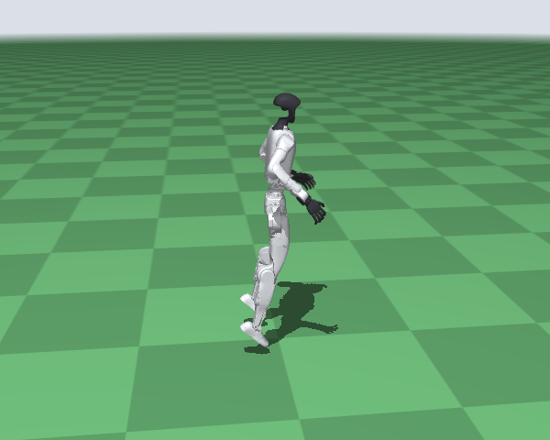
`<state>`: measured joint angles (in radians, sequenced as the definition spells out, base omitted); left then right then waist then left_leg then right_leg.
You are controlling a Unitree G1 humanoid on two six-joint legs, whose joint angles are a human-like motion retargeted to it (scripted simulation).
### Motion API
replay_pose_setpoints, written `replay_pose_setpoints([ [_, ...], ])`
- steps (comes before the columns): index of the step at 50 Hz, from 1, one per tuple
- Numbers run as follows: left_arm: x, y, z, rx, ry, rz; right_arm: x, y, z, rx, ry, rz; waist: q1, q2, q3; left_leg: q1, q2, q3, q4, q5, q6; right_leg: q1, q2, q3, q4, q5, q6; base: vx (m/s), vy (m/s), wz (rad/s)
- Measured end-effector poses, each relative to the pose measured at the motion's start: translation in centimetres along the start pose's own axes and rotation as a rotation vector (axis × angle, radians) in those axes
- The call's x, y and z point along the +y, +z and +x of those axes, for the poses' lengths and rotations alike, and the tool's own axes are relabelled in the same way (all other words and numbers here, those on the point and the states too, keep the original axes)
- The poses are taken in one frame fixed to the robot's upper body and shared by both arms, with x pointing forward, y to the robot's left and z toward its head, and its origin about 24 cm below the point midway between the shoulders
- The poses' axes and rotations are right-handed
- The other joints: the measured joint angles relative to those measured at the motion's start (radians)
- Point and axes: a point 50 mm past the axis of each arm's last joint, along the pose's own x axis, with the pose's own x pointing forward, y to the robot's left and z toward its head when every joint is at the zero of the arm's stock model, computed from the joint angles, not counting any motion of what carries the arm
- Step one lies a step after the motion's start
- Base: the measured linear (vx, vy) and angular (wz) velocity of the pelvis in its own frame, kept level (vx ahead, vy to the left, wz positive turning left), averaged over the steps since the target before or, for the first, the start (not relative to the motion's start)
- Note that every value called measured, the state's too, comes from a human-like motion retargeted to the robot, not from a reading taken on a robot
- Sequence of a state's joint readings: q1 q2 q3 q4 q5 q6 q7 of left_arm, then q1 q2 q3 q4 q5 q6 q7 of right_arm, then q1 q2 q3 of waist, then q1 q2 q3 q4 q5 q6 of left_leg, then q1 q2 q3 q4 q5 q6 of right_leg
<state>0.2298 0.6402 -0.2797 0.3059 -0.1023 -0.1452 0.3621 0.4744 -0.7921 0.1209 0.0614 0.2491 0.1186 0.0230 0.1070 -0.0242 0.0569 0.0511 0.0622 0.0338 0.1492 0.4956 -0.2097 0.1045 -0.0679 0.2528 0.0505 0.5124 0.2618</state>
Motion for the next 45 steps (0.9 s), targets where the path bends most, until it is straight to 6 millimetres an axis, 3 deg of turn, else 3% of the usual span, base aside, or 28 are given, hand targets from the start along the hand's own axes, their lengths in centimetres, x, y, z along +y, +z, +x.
replay_pose_setpoints([
  [2, -0.5, -2.4, -0.4, 0.161, 0.063, -0.036, 0.2, -3.3, 1.3, 0.171, -0.057, -0.036, -0.028, 0.062, 0.133, 0.045, 0.028, -0.013, 0.420, -0.080, 0.123, 0.082, 0.100, 0.030, 0.350, -0.116, -0.119, -0.01, 0.15, 0.38],
  [3, -0.7, -3.6, -0.5, 0.242, 0.080, -0.021, 0.3, -4.7, 1.9, 0.257, -0.063, -0.040, -0.033, 0.093, 0.187, 0.030, 0.057, -0.033, 0.684, -0.139, 0.173, 0.046, 0.175, 0.005, 0.646, -0.211, -0.188, -0.12, -0.01, 0.06],
  [4, -0.8, -4.7, -0.5, 0.316, 0.089, 0.000, 0.5, -5.7, 2.8, 0.337, -0.051, -0.044, -0.029, 0.106, 0.197, -0.035, 0.062, -0.055, 0.935, -0.174, 0.201, -0.048, 0.222, -0.029, 0.936, -0.274, -0.241, -0.18, -0.09, -0.24],
  [5, -1.0, -5.7, -0.5, 0.385, 0.096, 0.026, 0.6, -6.4, 3.6, 0.415, -0.032, -0.049, -0.020, 0.110, 0.185, -0.125, 0.055, -0.078, 1.180, -0.198, 0.217, -0.172, 0.256, -0.068, 1.224, -0.322, -0.285, -0.18, -0.11, -0.41],
  [7, -1.2, -8.0, -1.3, 0.504, 0.038, 0.105, 1.3, -7.8, 4.4, 0.561, 0.041, -0.087, -0.006, 0.096, 0.127, -0.268, -0.023, -0.099, 1.512, -0.145, 0.202, -0.361, 0.287, -0.130, 1.599, -0.264, -0.332, -0.16, -0.12, -0.30],
  [10, -1.0, -10.9, -3.3, 0.625, -0.157, 0.305, 2.2, -9.3, 4.3, 0.718, 0.159, -0.177, -0.004, 0.083, 0.064, -0.371, -0.054, -0.037, 1.743, -0.023, 0.296, -0.478, 0.288, -0.249, 1.842, -0.097, -0.431, -0.06, -0.14, 0.06],
  [12, -0.1, -12.5, -4.6, 0.681, -0.265, 0.435, 2.8, -9.8, 4.2, 0.761, 0.198, -0.213, 0.000, 0.082, 0.029, -0.379, -0.082, -0.083, 1.690, -0.042, 0.270, -0.469, 0.318, -0.233, 1.790, -0.090, -0.419, 0.11, -0.08, 0.22],
  [15, 1.7, -14.5, -6.8, 0.776, -0.321, 0.494, 4.3, -10.6, 3.7, 0.786, 0.215, -0.198, -0.002, 0.078, 0.024, -0.276, -0.063, -0.232, 1.366, -0.176, 0.121, -0.298, 0.340, -0.042, 1.450, -0.217, -0.224, 0.10, 0.12, 0.58],
  [17, 3.1, -15.4, -8.5, 0.815, -0.239, 0.413, 5.3, -11.2, 3.3, 0.775, 0.201, -0.174, -0.002, 0.075, 0.095, -0.070, 0.036, -0.179, 0.991, -0.286, 0.109, -0.048, 0.189, -0.032, 1.026, -0.312, -0.212, 0.10, 0.21, 0.47],
  [18, 3.8, -15.5, -9.0, 0.814, -0.173, 0.359, 5.8, -11.2, 3.2, 0.759, 0.203, -0.162, 0.007, 0.066, 0.114, 0.021, 0.039, -0.169, 0.777, -0.309, 0.078, 0.056, 0.132, -0.033, 0.782, -0.325, -0.198, 0.09, 0.12, 0.11],
  [20, 5.4, -15.1, -9.3, 0.769, -0.032, 0.254, 6.2, -10.3, 3.7, 0.698, 0.237, -0.146, 0.039, 0.027, 0.100, 0.114, -0.002, -0.196, 0.345, -0.253, 0.005, 0.164, 0.040, 0.004, 0.308, -0.254, -0.131, -0.01, 0.06, -0.22],
  [22, 6.9, -13.9, -8.2, 0.695, 0.105, 0.162, 5.4, -7.7, 5.4, 0.586, 0.228, -0.155, 0.074, -0.009, 0.066, 0.083, -0.025, -0.195, 0.093, -0.241, 0.003, 0.113, -0.004, 0.048, 0.086, -0.266, -0.092, -0.22, 0.05, -0.35],
  [23, 7.6, -13.2, -7.4, 0.663, 0.175, 0.116, 4.5, -6.0, 6.5, 0.522, 0.190, -0.164, 0.085, -0.020, 0.075, 0.063, -0.030, -0.160, 0.066, -0.340, 0.059, 0.085, -0.013, 0.049, 0.070, -0.372, -0.116, -0.34, 0.04, -0.17],
  [25, 8.7, -11.8, -5.4, 0.623, 0.327, -0.001, 2.4, -1.8, 8.8, 0.383, 0.035, -0.162, 0.085, -0.041, 0.150, -0.013, -0.050, -0.078, 0.259, -0.768, 0.257, -0.006, -0.012, 0.022, 0.289, -0.800, -0.217, -0.41, 0.03, 0.11],
  [27, 8.1, -11.2, -4.1, 0.628, 0.384, -0.069, 1.7, 0.6, 9.9, 0.299, -0.115, -0.122, 0.065, -0.034, 0.236, -0.124, -0.040, -0.077, 0.600, -1.096, 0.457, -0.111, 0.035, -0.023, 0.648, -1.150, -0.343, -0.41, -0.23, 0.34],
  [28, 7.8, -10.7, -3.1, 0.620, 0.386, -0.078, 2.0, 1.8, 10.5, 0.264, -0.163, -0.083, 0.059, -0.009, 0.268, -0.187, 0.040, -0.108, 0.741, -1.161, 0.468, -0.164, 0.121, -0.054, 0.774, -1.204, -0.423, -0.36, -0.43, 0.27],
  [30, 5.4, -9.0, -0.6, 0.564, 0.300, -0.047, 3.0, 3.2, 11.2, 0.231, -0.242, 0.027, 0.048, 0.041, 0.280, -0.313, 0.091, -0.154, 0.903, -1.202, 0.472, -0.262, 0.183, -0.106, 0.882, -1.199, -0.449, -0.24, -0.03, 0.44],
  [32, 1.7, -7.2, 0.6, 0.446, 0.139, 0.071, 4.7, 2.1, 10.6, 0.230, -0.246, 0.117, 0.023, -0.033, 0.251, -0.288, -0.046, -0.106, 0.752, -1.114, 0.458, -0.258, 0.031, -0.085, 0.808, -1.161, -0.336, -0.05, 0.33, 0.67],
  [35, -1.0, -4.3, 1.6, 0.238, -0.021, 0.216, 7.3, 2.1, 9.8, 0.157, -0.151, 0.152, 0.035, -0.073, 0.165, -0.185, -0.043, -0.056, 0.389, -0.970, 0.328, -0.196, -0.020, -0.062, 0.484, -1.011, -0.222, 0.04, 0.03, -0.25],
  [37, -2.2, -3.0, 1.5, 0.164, -0.107, 0.209, 8.1, 2.1, 9.0, 0.107, -0.040, 0.109, 0.039, -0.071, 0.089, -0.127, -0.016, -0.009, 0.143, -0.858, 0.222, -0.177, -0.043, -0.110, 0.287, -0.903, -0.169, 0.01, -0.01, -0.53],
  [41, -2.4, -0.2, 1.6, 0.040, -0.213, 0.159, 7.6, 3.2, 7.1, -0.010, 0.160, -0.022, 0.024, -0.041, 0.017, -0.066, 0.022, 0.085, -0.096, -0.610, 0.112, -0.116, -0.063, -0.283, 0.068, -0.688, -0.140, -0.05, 0.00, -0.31],
  [43, -1.5, 1.9, 2.0, -0.062, -0.241, 0.201, 6.5, 4.4, 6.0, -0.087, 0.215, -0.111, 0.022, -0.044, 0.012, -0.060, 0.013, 0.094, -0.129, -0.608, 0.099, -0.105, -0.071, -0.313, 0.022, -0.658, -0.113, -0.13, -0.01, -0.23],
  [45, -0.4, 4.0, 2.2, -0.157, -0.273, 0.277, 5.3, 5.6, 4.8, -0.150, 0.258, -0.195, 0.025, -0.058, 0.018, -0.074, 0.002, 0.104, -0.142, -0.650, 0.123, -0.120, -0.079, -0.311, 0.000, -0.700, -0.090, -0.15, -0.02, -0.29],
])
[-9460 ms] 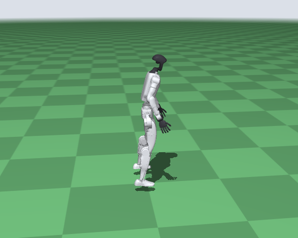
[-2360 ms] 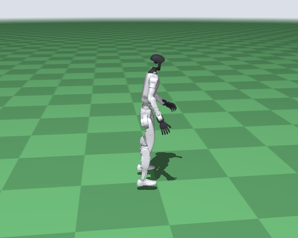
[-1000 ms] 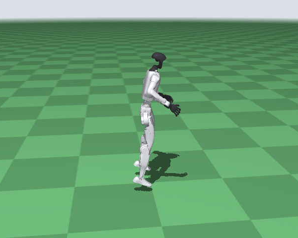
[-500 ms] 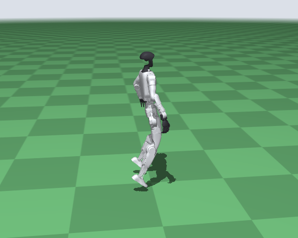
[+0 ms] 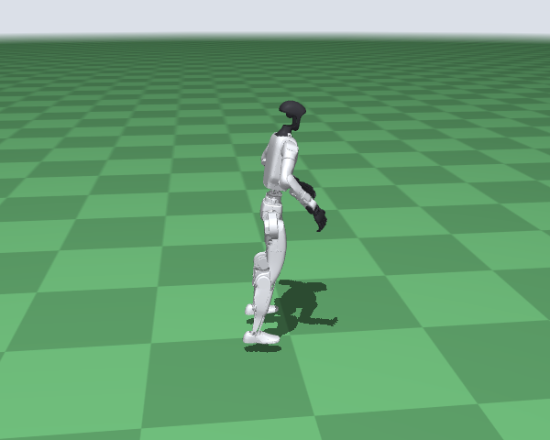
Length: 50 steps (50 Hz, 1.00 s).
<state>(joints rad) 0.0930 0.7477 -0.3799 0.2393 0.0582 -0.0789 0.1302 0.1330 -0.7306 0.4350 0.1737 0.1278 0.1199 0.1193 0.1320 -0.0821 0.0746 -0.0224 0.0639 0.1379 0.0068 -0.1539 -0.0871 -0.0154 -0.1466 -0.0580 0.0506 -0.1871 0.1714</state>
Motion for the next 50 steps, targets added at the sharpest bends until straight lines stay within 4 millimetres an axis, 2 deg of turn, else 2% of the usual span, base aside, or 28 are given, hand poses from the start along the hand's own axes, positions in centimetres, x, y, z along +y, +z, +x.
replay_pose_setpoints([
  [3, 0.3, 0.9, -0.8, -0.038, -0.110, 0.052, 0.0, 0.0, -2.1, 0.017, 0.157, -0.037, 0.001, -0.015, 0.030, -0.044, -0.011, 0.020, 0.047, -0.010, 0.083, -0.034, -0.010, 0.022, 0.011, -0.038, -0.017, -0.10, -0.02, -0.36],
  [5, -0.8, 0.8, -2.0, -0.008, -0.218, -0.025, 1.1, -0.8, -3.5, 0.073, 0.314, 0.026, -0.003, -0.007, 0.065, -0.071, -0.002, 0.031, 0.117, -0.014, 0.088, -0.045, -0.006, 0.041, 0.031, -0.019, -0.025, -0.02, -0.01, -0.43],
  [7, -2.8, 0.4, -3.5, 0.054, -0.293, -0.199, 2.8, -1.7, -4.8, 0.113, 0.407, 0.165, -0.007, 0.006, 0.097, -0.071, 0.014, 0.046, 0.158, -0.019, 0.053, -0.044, 0.003, 0.060, 0.047, 0.002, -0.010, 0.04, -0.01, -0.47],
  [10, -5.2, -0.3, -5.5, 0.173, -0.257, -0.506, 5.1, -2.3, -5.8, 0.118, 0.349, 0.407, -0.017, 0.006, 0.118, -0.059, 0.021, 0.066, 0.172, -0.032, 0.038, -0.050, 0.006, 0.078, 0.071, -0.003, 0.008, 0.07, -0.02, -0.32],
  [13, -6.1, -0.9, -6.4, 0.275, -0.122, -0.708, 6.3, -2.4, -5.5, 0.114, 0.213, 0.568, -0.033, -0.001, 0.109, -0.055, 0.015, 0.070, 0.168, -0.042, 0.054, -0.062, 0.002, 0.079, 0.098, -0.028, 0.001, 0.07, -0.02, -0.01],
  [17, -6.6, -1.1, -6.2, 0.339, -0.027, -0.832, 7.5, -2.7, -5.0, 0.137, 0.144, 0.692, -0.042, 0.002, 0.103, -0.043, 0.008, 0.070, 0.147, -0.027, 0.051, -0.065, -0.003, 0.083, 0.112, -0.037, -0.013, 0.06, 0.00, 0.02],
  [23, -7.8, -0.7, -5.8, 0.369, -0.029, -0.924, 8.9, -2.9, -4.6, 0.170, 0.126, 0.804, -0.033, 0.013, 0.106, -0.008, -0.002, 0.077, 0.105, 0.015, 0.026, -0.031, -0.012, 0.079, 0.077, -0.012, -0.017, 0.05, 0.02, -0.01],
  [26, -7.8, -0.5, -5.7, 0.351, -0.025, -0.960, 8.9, -2.8, -4.4, 0.158, 0.094, 0.807, -0.028, 0.015, 0.114, 0.021, -0.005, 0.076, 0.076, 0.030, 0.002, -0.007, -0.014, 0.071, 0.064, -0.005, -0.009, 0.06, 0.01, 0.05],
  [28, -7.5, -0.1, -5.9, 0.315, -0.033, -1.005, 8.6, -2.5, -4.7, 0.129, 0.098, 0.802, -0.026, 0.027, 0.131, 0.066, 0.000, 0.076, 0.031, 0.058, -0.040, 0.025, -0.007, 0.067, 0.045, 0.019, 0.009, 0.08, 0.01, -0.02],
  [32, -8.2, 1.1, -8.0, 0.223, -0.174, -1.143, 8.3, -2.3, -7.6, 0.059, 0.269, 0.784, -0.050, 0.081, 0.199, 0.198, 0.004, 0.064, -0.059, 0.179, -0.175, 0.155, 0.012, 0.049, -0.026, 0.162, 0.090, 0.07, 0.08, 0.15],
  [34, -8.5, 1.6, -8.9, 0.184, -0.254, -1.168, 8.0, -2.2, -8.6, 0.032, 0.353, 0.740, -0.083, 0.093, 0.221, 0.200, -0.018, 0.047, -0.066, 0.252, -0.175, 0.178, 0.025, 0.015, -0.040, 0.239, 0.090, -0.12, 0.06, 0.65],
  [35, -8.8, 1.6, -9.5, 0.179, -0.288, -1.161, 8.0, -2.4, -9.0, 0.034, 0.384, 0.717, -0.103, 0.089, 0.211, 0.178, -0.025, 0.034, -0.066, 0.288, -0.175, 0.168, 0.028, -0.006, -0.043, 0.270, 0.090, -0.14, -0.02, 0.52],
  [38, -8.3, 0.8, -8.7, 0.170, -0.330, -0.986, 7.6, -2.9, -7.9, 0.077, 0.436, 0.589, -0.103, 0.068, 0.171, 0.124, -0.019, 0.030, -0.035, 0.295, -0.175, 0.121, 0.026, 0.008, -0.030, 0.271, 0.090, -0.06, -0.07, -0.06],
  [40, -7.1, 0.1, -6.8, 0.152, -0.332, -0.807, 6.7, -3.0, -6.1, 0.104, 0.471, 0.488, -0.075, 0.052, 0.166, 0.101, 0.001, 0.048, 0.015, 0.240, -0.175, 0.091, 0.025, 0.052, -0.001, 0.222, 0.090, -0.01, -0.09, -0.67],
  [43, -5.0, -0.6, -4.6, 0.130, -0.332, -0.526, 5.4, -2.8, -4.7, 0.142, 0.535, 0.320, -0.051, 0.040, 0.170, 0.073, 0.036, 0.077, 0.069, 0.150, -0.175, 0.049, 0.027, 0.097, 0.032, 0.139, 0.090, -0.09, -0.04, -0.67],
  [45, -3.2, -0.3, -2.8, 0.088, -0.310, -0.331, 2.8, -1.9, -3.7, 0.152, 0.541, 0.127, -0.051, 0.051, 0.236, 0.076, 0.040, 0.091, 0.122, 0.062, -0.147, 0.036, 0.025, 0.145, 0.089, 0.068, 0.075, -0.21, 0.10, -0.41],
  [47, -1.3, 0.1, -1.5, 0.057, -0.289, -0.188, -0.4, -0.5, -3.3, 0.156, 0.495, -0.077, -0.082, 0.072, 0.340, 0.071, 0.054, 0.069, 0.236, -0.050, -0.100, 0.027, 0.057, 0.213, 0.224, -0.029, 0.025, -0.29, 0.07, 0.20],
  [48, -0.4, 0.4, -0.8, 0.048, -0.284, -0.146, -1.9, 0.3, -3.2, 0.155, 0.459, -0.164, -0.104, 0.076, 0.402, 0.053, 0.060, 0.051, 0.334, -0.116, -0.068, 0.017, 0.077, 0.251, 0.328, -0.090, 0.004, -0.32, 0.03, 0.59],
  [50, 0.6, 0.5, 0.3, 0.068, -0.303, -0.136, -4.4, 1.7, -2.8, 0.169, 0.400, -0.283, -0.155, 0.076, 0.445, -0.109, 0.073, -0.005, 0.641, -0.272, 0.006, -0.091, 0.116, 0.287, 0.586, -0.237, -0.021, -0.33, 0.00, 0.91],
])
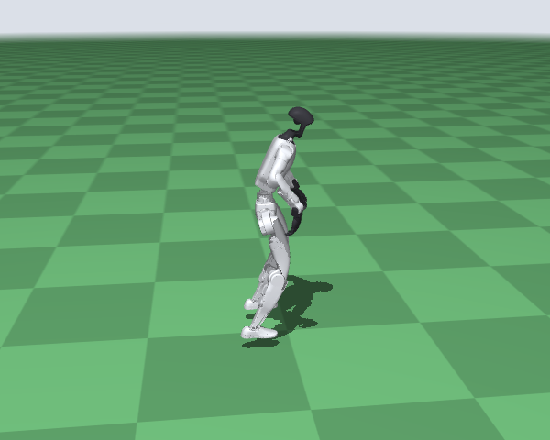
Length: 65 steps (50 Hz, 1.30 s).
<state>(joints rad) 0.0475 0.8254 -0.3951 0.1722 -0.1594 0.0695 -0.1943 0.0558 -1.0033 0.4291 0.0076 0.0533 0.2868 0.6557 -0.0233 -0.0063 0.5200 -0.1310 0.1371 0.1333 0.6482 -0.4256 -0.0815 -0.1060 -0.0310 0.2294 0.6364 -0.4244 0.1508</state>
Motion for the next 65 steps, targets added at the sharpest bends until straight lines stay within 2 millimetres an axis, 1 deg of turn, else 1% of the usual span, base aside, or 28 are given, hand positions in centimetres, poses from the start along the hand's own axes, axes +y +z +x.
replay_pose_setpoints([
  [5, 5.1, 1.2, 2.9, 0.091, 0.115, -0.016, -7.7, 3.6, -0.7, 0.025, -0.296, -0.133, -0.092, 0.037, 0.000, -0.527, 0.009, -0.135, 0.602, -0.192, 0.138, -0.414, 0.018, -0.117, 0.511, -0.248, -0.103, -0.30, -0.01, 0.88],
  [8, 8.4, 1.0, 3.2, 0.171, 0.348, 0.261, -10.6, 7.0, -0.5, -0.024, -0.504, -0.286, -0.098, 0.037, -0.010, -0.634, 0.003, -0.144, 0.661, -0.175, 0.162, -0.525, 0.012, -0.125, 0.590, -0.237, -0.120, -0.10, 0.00, 0.14],
  [10, 8.5, -0.3, 2.6, 0.202, 0.454, 0.427, -10.2, 8.0, 0.0, -0.095, -0.597, -0.343, -0.091, 0.031, -0.054, -0.589, 0.002, -0.124, 0.557, -0.123, 0.153, -0.488, 0.003, -0.121, 0.485, -0.185, -0.107, 0.17, -0.03, -0.09],
  [13, 4.5, -4.5, 0.8, 0.233, 0.404, 0.486, -5.2, 3.9, 1.0, -0.111, -0.536, -0.236, -0.057, 0.009, -0.173, -0.297, -0.025, -0.063, 0.090, 0.105, 0.096, -0.229, -0.036, -0.105, 0.041, 0.074, -0.059, 0.52, -0.06, -0.14],
  [15, 0.6, -8.2, -1.4, 0.289, 0.248, 0.468, -0.3, -1.2, 0.8, -0.034, -0.399, -0.065, -0.013, -0.017, -0.298, -0.044, -0.064, -0.038, -0.396, 0.463, 0.005, -0.037, -0.077, -0.077, -0.356, 0.416, 0.010, 0.70, -0.07, -0.29],
  [16, -1.5, -10.4, -3.1, 0.346, 0.120, 0.458, 2.4, -4.0, 0.5, 0.032, -0.283, 0.025, 0.013, -0.016, -0.375, 0.031, -0.053, -0.070, -0.560, 0.636, -0.088, 0.010, -0.065, -0.068, -0.482, 0.586, 0.071, 0.67, -0.13, -0.42],
  [17, -3.3, -12.2, -4.8, 0.402, 0.004, 0.432, 4.8, -6.5, -0.2, 0.102, -0.174, 0.105, 0.038, -0.014, -0.440, 0.095, -0.045, -0.108, -0.677, 0.777, -0.156, 0.051, -0.047, -0.068, -0.573, 0.731, 0.111, 0.63, -0.21, -0.45],
  [18, -4.7, -13.7, -6.3, 0.459, -0.085, 0.379, 6.5, -8.7, -0.9, 0.181, -0.073, 0.165, 0.057, -0.010, -0.481, 0.138, -0.044, -0.157, -0.699, 0.853, -0.174, 0.082, -0.015, -0.084, -0.596, 0.826, 0.111, 0.54, -0.25, -0.58],
  [20, -7.3, -16.5, -9.5, 0.604, -0.161, 0.208, 10.0, -12.8, -2.1, 0.362, 0.108, 0.264, 0.106, -0.010, -0.511, 0.194, -0.051, -0.250, -0.534, 0.926, -0.179, 0.150, 0.020, -0.026, -0.548, 0.938, 0.111, 0.35, -0.09, -0.76],
  [22, -10.1, -18.5, -12.3, 0.759, -0.161, 0.025, 11.6, -16.0, -3.5, 0.539, 0.204, 0.354, 0.119, 0.000, -0.450, 0.130, -0.111, -0.157, 0.035, 0.871, 0.023, 0.178, 0.026, 0.058, -0.185, 0.869, 0.085, 0.13, 0.37, -0.32],
  [23, -10.5, -19.3, -13.5, 0.833, -0.151, -0.023, 11.4, -17.0, -4.0, 0.594, 0.195, 0.400, 0.124, 0.037, -0.403, 0.090, -0.048, -0.135, 0.370, 0.805, 0.083, 0.140, 0.120, 0.041, 0.142, 0.783, 0.028, 0.02, 0.08, -0.19],
  [25, -10.4, -20.7, -15.1, 0.960, -0.097, -0.066, 9.5, -18.4, -4.4, 0.672, 0.087, 0.456, 0.147, 0.095, -0.374, -0.031, 0.015, -0.187, 0.921, 0.732, 0.108, -0.014, 0.297, -0.025, 0.732, 0.712, -0.044, -0.04, -0.21, -0.34],
  [27, -9.9, -22.0, -17.3, 1.089, -0.041, -0.049, 7.5, -19.2, -4.8, 0.727, -0.046, 0.453, 0.167, 0.107, -0.380, -0.097, -0.041, -0.208, 1.204, 0.796, 0.111, -0.132, 0.326, -0.145, 1.108, 0.776, -0.176, -0.06, -0.20, -0.46],
  [29, -9.2, -22.9, -19.5, 1.198, -0.007, -0.011, 5.8, -19.5, -5.3, 0.763, -0.134, 0.427, 0.174, 0.108, -0.407, -0.145, -0.037, -0.181, 1.295, 0.861, 0.164, -0.191, 0.271, -0.215, 1.283, 0.834, -0.305, -0.01, -0.03, -0.15],
  [30, -8.9, -23.3, -20.5, 1.242, 0.007, 0.007, 5.2, -19.6, -5.5, 0.777, -0.168, 0.413, 0.173, 0.109, -0.425, -0.160, -0.041, -0.186, 1.292, 0.866, 0.164, -0.199, 0.267, -0.210, 1.312, 0.839, -0.321, 0.13, 0.05, 0.05],
  [31, -8.4, -23.4, -21.0, 1.264, 0.028, 0.013, 4.6, -19.6, -5.7, 0.784, -0.199, 0.402, 0.173, 0.114, -0.442, -0.156, -0.060, -0.218, 1.226, 0.833, 0.104, -0.192, 0.281, -0.171, 1.264, 0.822, -0.298, 0.17, 0.07, 0.18],
  [34, -7.1, -23.6, -21.6, 1.266, 0.116, -0.005, 3.6, -19.8, -6.1, 0.800, -0.299, 0.385, 0.147, 0.124, -0.465, -0.085, -0.038, -0.285, 0.909, 0.693, -0.028, -0.062, 0.292, 0.020, 0.936, 0.707, -0.106, 0.15, 0.21, 0.63],
  [37, -5.6, -23.1, -21.1, 1.175, 0.240, -0.051, 3.5, -20.0, -6.7, 0.787, -0.424, 0.372, 0.124, 0.111, -0.411, 0.145, 0.002, -0.209, 0.369, 0.615, -0.092, 0.202, 0.087, 0.079, 0.322, 0.613, -0.035, 0.10, 0.25, 0.57],
  [40, -2.1, -21.4, -18.3, 0.988, 0.375, -0.064, 2.1, -19.1, -6.9, 0.684, -0.545, 0.413, 0.141, 0.041, -0.434, 0.249, -0.095, -0.234, -0.241, 0.716, -0.180, 0.305, -0.072, 0.104, -0.326, 0.704, 0.069, -0.02, 0.09, 0.33],
  [42, 1.0, -19.5, -15.7, 0.844, 0.488, -0.087, 0.1, -17.5, -6.5, 0.559, -0.642, 0.484, 0.155, 0.022, -0.428, 0.238, -0.093, -0.235, -0.432, 0.691, -0.161, 0.262, -0.078, 0.103, -0.482, 0.680, 0.087, -0.23, -0.02, 0.21],
  [43, 2.6, -18.5, -14.4, 0.776, 0.556, -0.115, -1.2, -16.6, -6.2, 0.492, -0.695, 0.526, 0.157, 0.015, -0.405, 0.228, -0.088, -0.213, -0.440, 0.580, -0.105, 0.239, -0.073, 0.080, -0.477, 0.578, 0.055, -0.32, -0.04, 0.24],
  [45, 5.9, -16.1, -11.7, 0.642, 0.726, -0.232, -4.3, -14.2, -5.3, 0.335, -0.835, 0.645, 0.149, -0.010, -0.301, 0.177, -0.100, -0.171, -0.243, 0.158, 0.066, 0.172, -0.068, 0.016, -0.253, 0.173, -0.033, -0.37, -0.02, 0.35],
  [47, 6.7, -15.0, -9.9, 0.582, 0.834, -0.364, -5.7, -12.2, -3.7, 0.219, -0.922, 0.747, 0.122, -0.027, -0.208, 0.087, -0.113, -0.173, 0.066, -0.146, 0.241, 0.108, -0.064, -0.032, 0.032, -0.154, -0.124, -0.33, -0.01, 0.48],
  [49, 5.7, -14.5, -7.7, 0.565, 0.867, -0.478, -5.7, -10.2, -1.2, 0.140, -0.937, 0.833, 0.089, -0.033, -0.154, -0.003, -0.111, -0.178, 0.274, -0.223, 0.316, 0.047, -0.054, -0.063, 0.214, -0.254, -0.189, -0.20, -0.01, 0.47],
  [50, 4.8, -14.2, -6.4, 0.560, 0.864, -0.523, -5.5, -9.2, 0.2, 0.109, -0.926, 0.871, 0.074, -0.035, -0.143, -0.038, -0.105, -0.178, 0.326, -0.219, 0.308, 0.019, -0.051, -0.077, 0.260, -0.249, -0.202, -0.07, 0.00, 0.28],
  [54, 0.0, -12.4, -1.6, 0.519, 0.731, -0.545, -1.4, -7.0, 5.4, 0.068, -0.782, 0.991, 0.080, -0.044, -0.228, 0.024, -0.091, -0.162, 0.033, -0.044, 0.123, 0.055, -0.065, -0.067, -0.016, -0.053, -0.086, 0.08, 0.00, -0.28],
  [60, -6.0, -11.6, 0.6, 0.513, 0.491, -0.539, 5.3, -6.8, 9.5, 0.171, -0.546, 1.027, 0.099, -0.031, -0.405, 0.151, -0.067, -0.020, -0.534, 0.394, -0.033, 0.110, -0.088, -0.098, -0.503, 0.364, -0.021, 0.03, 0.00, -0.52],
  [65, -6.0, -10.3, 2.4, 0.499, 0.419, -0.451, 5.9, -6.0, 10.6, 0.211, -0.439, 0.910, 0.062, -0.025, -0.401, 0.152, -0.074, 0.041, -0.605, 0.349, -0.063, 0.103, -0.103, -0.162, -0.570, 0.316, -0.013, -0.09, 0.02, -0.13],
])
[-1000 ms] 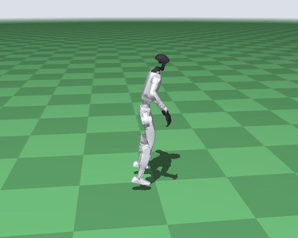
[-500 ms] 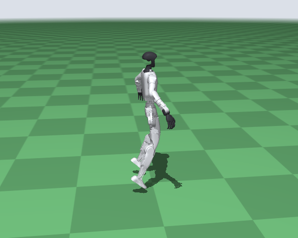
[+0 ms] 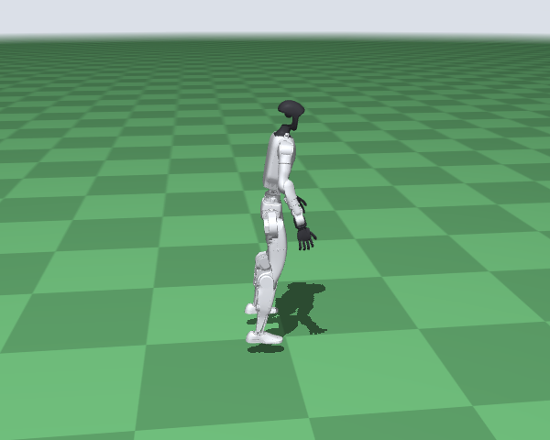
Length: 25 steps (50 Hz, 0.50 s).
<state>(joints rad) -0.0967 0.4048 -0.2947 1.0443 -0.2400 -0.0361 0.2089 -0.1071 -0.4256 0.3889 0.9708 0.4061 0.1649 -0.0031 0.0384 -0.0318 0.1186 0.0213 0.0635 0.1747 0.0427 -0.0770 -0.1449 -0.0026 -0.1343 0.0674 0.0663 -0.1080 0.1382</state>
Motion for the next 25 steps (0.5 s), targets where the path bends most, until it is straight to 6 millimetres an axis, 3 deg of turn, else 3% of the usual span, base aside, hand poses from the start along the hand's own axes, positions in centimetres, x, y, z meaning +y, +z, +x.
replay_pose_setpoints([
  [5, 0.1, 2.9, 0.9, -0.038, 0.050, -0.008, -0.7, 1.3, 0.5, 0.007, -0.117, -0.023, -0.009, -0.004, 0.043, -0.039, -0.005, 0.018, 0.040, -0.077, 0.063, -0.055, -0.002, 0.027, 0.045, -0.063, -0.014, -0.09, 0.02, -0.20],
  [9, -0.8, 3.5, 0.7, -0.066, 0.031, -0.064, -0.8, 0.9, 0.4, 0.015, -0.120, 0.006, -0.009, 0.002, 0.062, -0.045, 0.005, 0.026, 0.058, -0.060, 0.043, -0.065, 0.006, 0.040, 0.059, -0.041, 0.013, -0.01, 0.00, -0.09],
  [13, -1.5, 4.4, 0.4, -0.136, 0.003, -0.013, -0.7, 0.7, 0.2, -0.020, -0.106, -0.015, -0.002, -0.008, 0.055, -0.049, 0.006, 0.038, 0.060, -0.090, 0.048, -0.071, 0.005, 0.043, 0.054, -0.064, 0.028, 0.00, 0.00, 0.00],
  [18, -2.6, 3.9, 0.2, -0.126, -0.054, 0.057, -0.7, 0.6, 0.2, -0.013, -0.099, -0.078, -0.006, -0.008, 0.059, -0.029, 0.004, 0.047, 0.017, -0.076, 0.050, -0.063, 0.007, 0.044, 0.030, -0.054, 0.021, 0.00, 0.00, 0.00],
  [25, -3.8, 3.0, -0.3, -0.116, -0.071, 0.068, 0.1, 1.3, 0.1, -0.069, -0.100, -0.035, -0.005, -0.010, 0.072, -0.038, 0.010, 0.062, 0.035, -0.081, 0.050, -0.075, 0.012, 0.058, 0.035, -0.042, 0.032, 0.01, 0.00, -0.05],
])
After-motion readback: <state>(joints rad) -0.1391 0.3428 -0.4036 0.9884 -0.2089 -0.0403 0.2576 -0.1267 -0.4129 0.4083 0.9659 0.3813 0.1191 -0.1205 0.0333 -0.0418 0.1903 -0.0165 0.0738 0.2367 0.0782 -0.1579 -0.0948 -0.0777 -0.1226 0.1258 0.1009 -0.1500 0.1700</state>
